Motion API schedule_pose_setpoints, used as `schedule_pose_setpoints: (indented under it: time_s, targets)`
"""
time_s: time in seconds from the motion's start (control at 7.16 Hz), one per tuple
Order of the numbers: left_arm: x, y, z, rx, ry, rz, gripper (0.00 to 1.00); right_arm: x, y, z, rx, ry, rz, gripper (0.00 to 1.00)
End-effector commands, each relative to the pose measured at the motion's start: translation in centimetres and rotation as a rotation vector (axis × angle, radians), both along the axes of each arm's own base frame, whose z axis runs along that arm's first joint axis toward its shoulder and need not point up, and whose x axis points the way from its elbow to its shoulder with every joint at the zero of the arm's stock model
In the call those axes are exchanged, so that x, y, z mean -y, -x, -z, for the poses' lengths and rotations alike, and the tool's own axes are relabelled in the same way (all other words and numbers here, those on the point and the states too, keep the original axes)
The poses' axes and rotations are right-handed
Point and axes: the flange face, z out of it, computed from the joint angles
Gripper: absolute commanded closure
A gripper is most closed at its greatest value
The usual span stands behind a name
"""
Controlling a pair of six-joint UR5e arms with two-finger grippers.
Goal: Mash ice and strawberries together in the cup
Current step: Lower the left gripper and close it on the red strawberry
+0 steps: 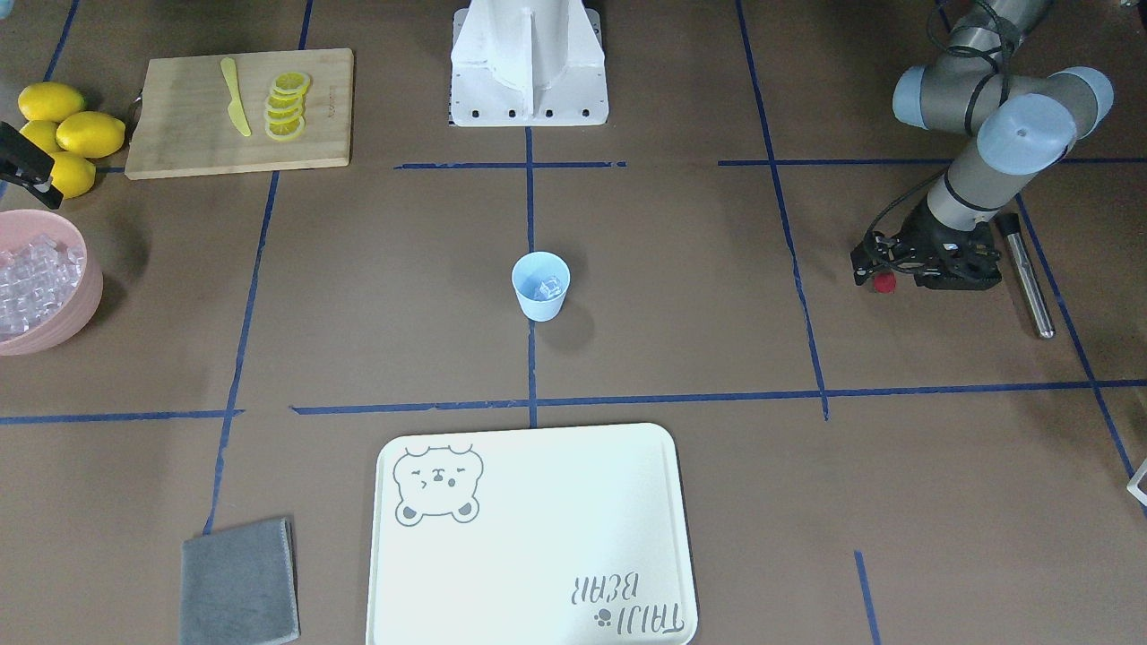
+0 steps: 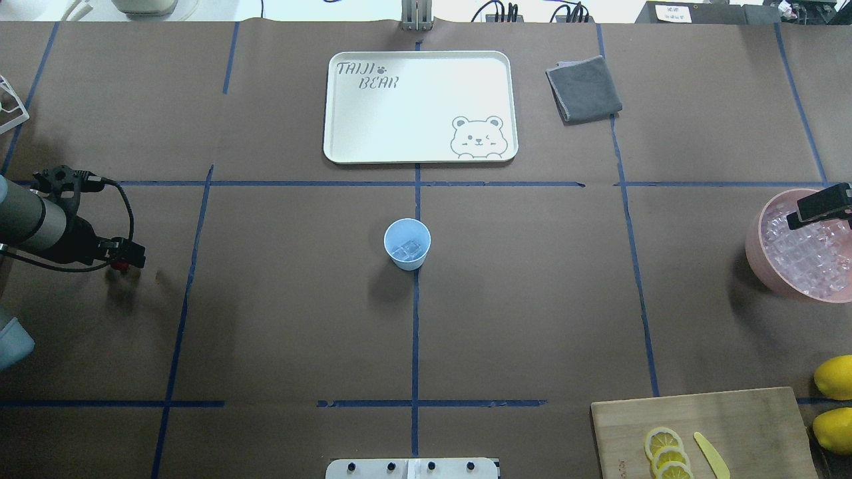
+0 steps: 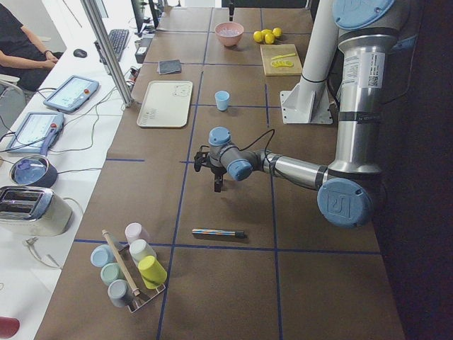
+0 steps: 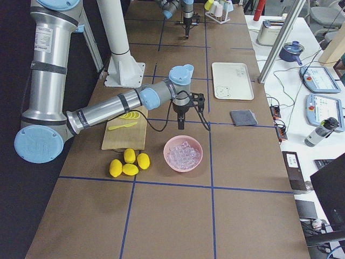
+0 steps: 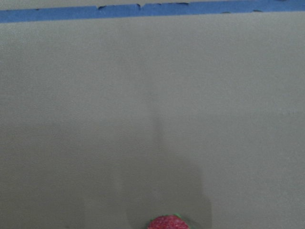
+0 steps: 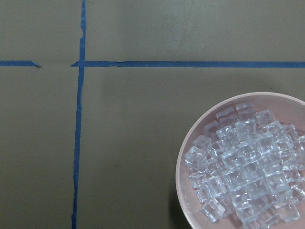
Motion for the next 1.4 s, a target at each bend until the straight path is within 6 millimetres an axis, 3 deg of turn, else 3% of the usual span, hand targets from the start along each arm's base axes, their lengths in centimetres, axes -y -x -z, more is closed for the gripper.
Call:
schedule_pose_setpoints:
  time_s: [0.0, 0.42, 0.7, 0.84, 1.12, 1.26]
  targets:
    - [-0.1, -0.3, 0.0, 0.003, -0.001, -0.004, 0.00, 0.0, 0.0, -0.1, -0.001, 0.001, -0.001, 0.01]
    - [0.3, -0.8, 0.0, 0.003, -0.002, -0.007, 0.05, 0.1, 0.1, 0.1, 0.001, -0.003, 0.001, 0.01]
    - [0.3, -0.7, -0.1, 0.004, -0.002, -0.007, 0.18, 0.1, 0.1, 0.1, 0.000, -0.003, 0.000, 0.01]
    - [0.3, -0.7, -0.1, 0.004, -0.002, -0.007, 0.34, 0.2, 0.1, 0.2, 0.000, -0.005, 0.000, 0.01]
    - [0.4, -0.8, 0.5, -0.004, -0.009, -0.006, 0.88, 0.2, 0.1, 0.1, -0.002, -0.004, 0.000, 0.01]
    - [0.4, -0.8, 1.0, -0.011, -0.015, -0.004, 1.00, 0.2, 0.1, 0.0, -0.003, -0.003, -0.001, 0.01]
